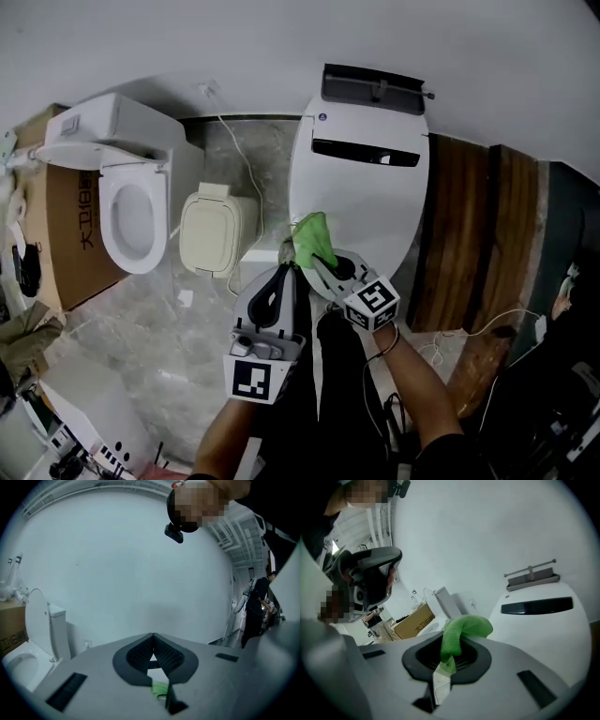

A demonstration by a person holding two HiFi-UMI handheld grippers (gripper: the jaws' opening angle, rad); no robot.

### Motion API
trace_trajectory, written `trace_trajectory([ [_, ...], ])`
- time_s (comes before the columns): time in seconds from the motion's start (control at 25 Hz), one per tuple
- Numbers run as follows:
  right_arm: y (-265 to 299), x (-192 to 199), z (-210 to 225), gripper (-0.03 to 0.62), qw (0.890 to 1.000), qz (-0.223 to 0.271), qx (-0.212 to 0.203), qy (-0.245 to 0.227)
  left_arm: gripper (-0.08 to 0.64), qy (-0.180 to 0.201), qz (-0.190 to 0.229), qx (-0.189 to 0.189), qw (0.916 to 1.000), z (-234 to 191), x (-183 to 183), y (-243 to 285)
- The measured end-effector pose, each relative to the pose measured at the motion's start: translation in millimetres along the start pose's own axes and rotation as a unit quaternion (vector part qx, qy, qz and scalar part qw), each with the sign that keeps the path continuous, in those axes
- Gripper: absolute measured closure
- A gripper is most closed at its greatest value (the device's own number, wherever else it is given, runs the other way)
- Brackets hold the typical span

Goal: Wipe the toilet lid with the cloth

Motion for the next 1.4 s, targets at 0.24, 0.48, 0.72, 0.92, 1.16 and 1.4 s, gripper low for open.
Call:
trace_trajectory([
  [0.24, -123, 18, 26, 0.555, 0.994, 0.027, 0.102, -0.005, 0.552, 0.008, 0.002, 0.044, 0.999, 66, 4, 10],
  [0.48, -240, 56, 67, 0.555, 0.966, 0.055, 0.252, 0.01, 0.552, 0.012, -0.013, 0.076, 0.997, 117, 24, 15],
  [0.72, -296, 107, 98, 0.555, 0.942, -0.009, 0.334, 0.018, 0.552, 0.021, -0.014, 0.086, 0.996, 143, 33, 13],
  [0.92, -274, 141, 122, 0.555, 0.946, -0.047, 0.317, 0.045, 0.552, 0.017, 0.001, 0.072, 0.9972, 146, 37, 16],
  [1.16, -233, 157, 156, 0.555, 0.949, -0.055, 0.304, 0.056, 0.552, 0.011, -0.003, 0.052, 0.9986, 131, 50, 22],
  [1.4, -197, 161, 174, 0.555, 0.951, -0.065, 0.296, 0.056, 0.552, 0.014, -0.027, 0.064, 0.9975, 100, 70, 21],
])
Point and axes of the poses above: the fingertips, and each gripper's own axes: y forward along the fingers, z to its right, x out of its underside, the point moved 6 cm from there along -y, backward along the fingers, and after that the axes turned 13 degrees about -x, right-handed, at the moved point
